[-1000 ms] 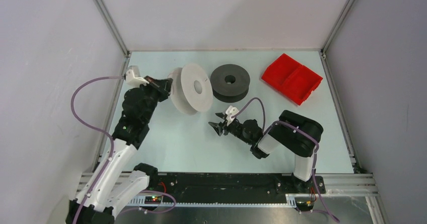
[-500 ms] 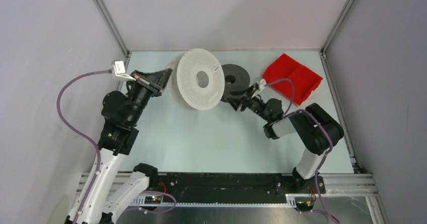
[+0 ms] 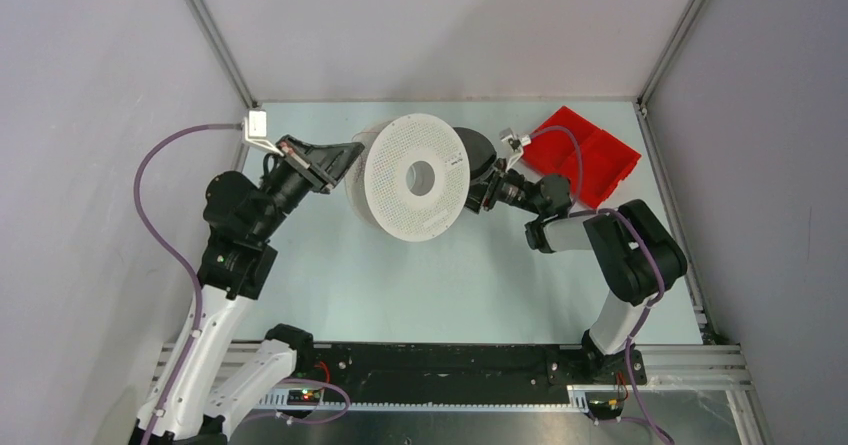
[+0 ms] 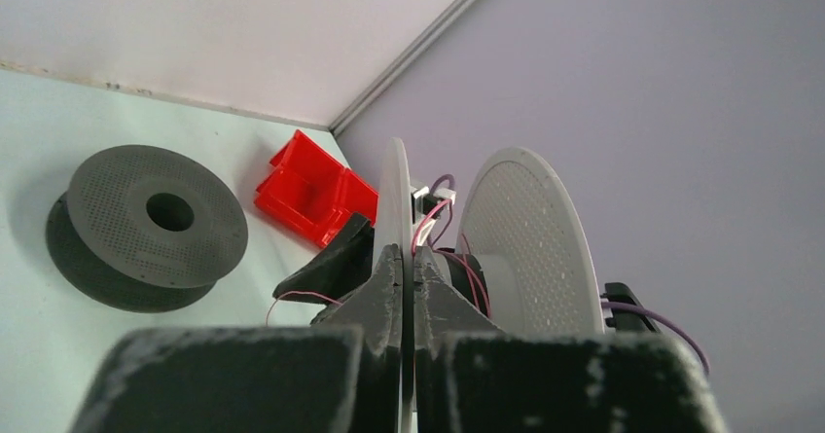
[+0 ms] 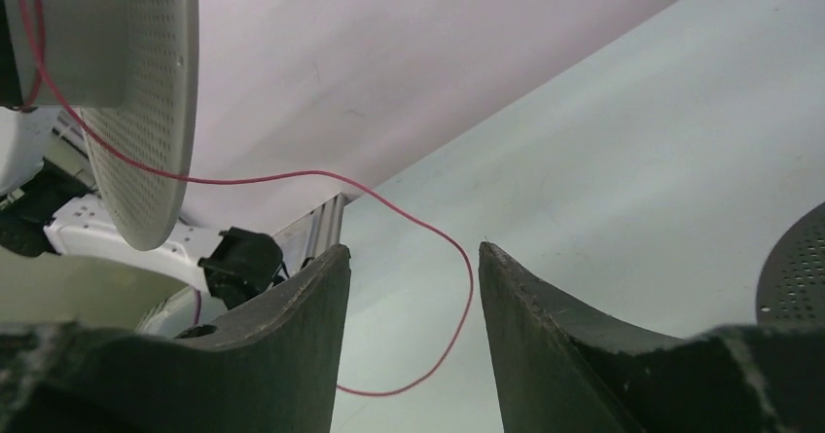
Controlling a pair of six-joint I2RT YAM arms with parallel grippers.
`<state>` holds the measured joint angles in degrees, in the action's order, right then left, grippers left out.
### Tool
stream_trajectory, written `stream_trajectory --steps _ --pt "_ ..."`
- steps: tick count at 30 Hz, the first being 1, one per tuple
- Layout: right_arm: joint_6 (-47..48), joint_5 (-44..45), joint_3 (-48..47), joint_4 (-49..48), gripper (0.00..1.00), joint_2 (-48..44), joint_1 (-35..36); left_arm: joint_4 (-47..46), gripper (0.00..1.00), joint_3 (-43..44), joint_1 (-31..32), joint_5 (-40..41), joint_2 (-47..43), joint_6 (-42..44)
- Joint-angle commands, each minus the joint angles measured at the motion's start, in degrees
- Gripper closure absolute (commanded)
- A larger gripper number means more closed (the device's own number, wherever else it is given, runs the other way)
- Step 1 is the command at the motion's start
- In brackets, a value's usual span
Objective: Wrap the cables
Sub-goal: Wrap the cable around the cable reel.
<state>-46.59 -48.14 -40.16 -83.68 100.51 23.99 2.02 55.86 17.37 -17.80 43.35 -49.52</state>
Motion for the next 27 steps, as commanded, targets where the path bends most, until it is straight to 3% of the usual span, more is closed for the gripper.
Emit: stream_trajectory --steps 1,13,15,18,19,23,26,27 --pt "-1.51 -4.6 -1.86 -3.14 0.44 0.71 1.25 -7.62 1.0 2.69 -0.36 -3.47 0.36 -4.49" --pt "-0.91 -2.57 -0.08 -3.07 0.48 3.54 0.35 -8.87 1.0 2.16 -0.49 -3.26 0.42 -5.6" --pt "-0.45 -2.76 0.17 -3.08 0.59 3.75 0.19 -8.99 1.0 2.0 -0.56 -3.1 0.5 -5.47" --pt "0.76 -2.04 1.63 -3.12 0.96 3.18 0.21 -9.36 1.0 1.44 -0.76 -1.93 0.51 -5.38" --pt "1.04 -1.78 3.04 -3.14 1.0 2.41 0.3 -9.47 1.0 1.09 -0.84 -1.47 0.46 -5.34" --pt "6.15 2.6 9.35 -1.15 1.0 -3.9 2.28 -9.62 1.0 0.19 -1.63 5.67 0.04 -2.59" --pt "21.85 13.43 10.84 19.02 1.0 -15.17 7.26 -9.18 1.0 -0.33 -1.07 15.23 -0.24 3.72" --pt "27.05 17.03 10.0 30.97 1.0 -17.63 11.84 -9.12 1.0 -0.73 -0.6 17.44 -0.31 7.99"
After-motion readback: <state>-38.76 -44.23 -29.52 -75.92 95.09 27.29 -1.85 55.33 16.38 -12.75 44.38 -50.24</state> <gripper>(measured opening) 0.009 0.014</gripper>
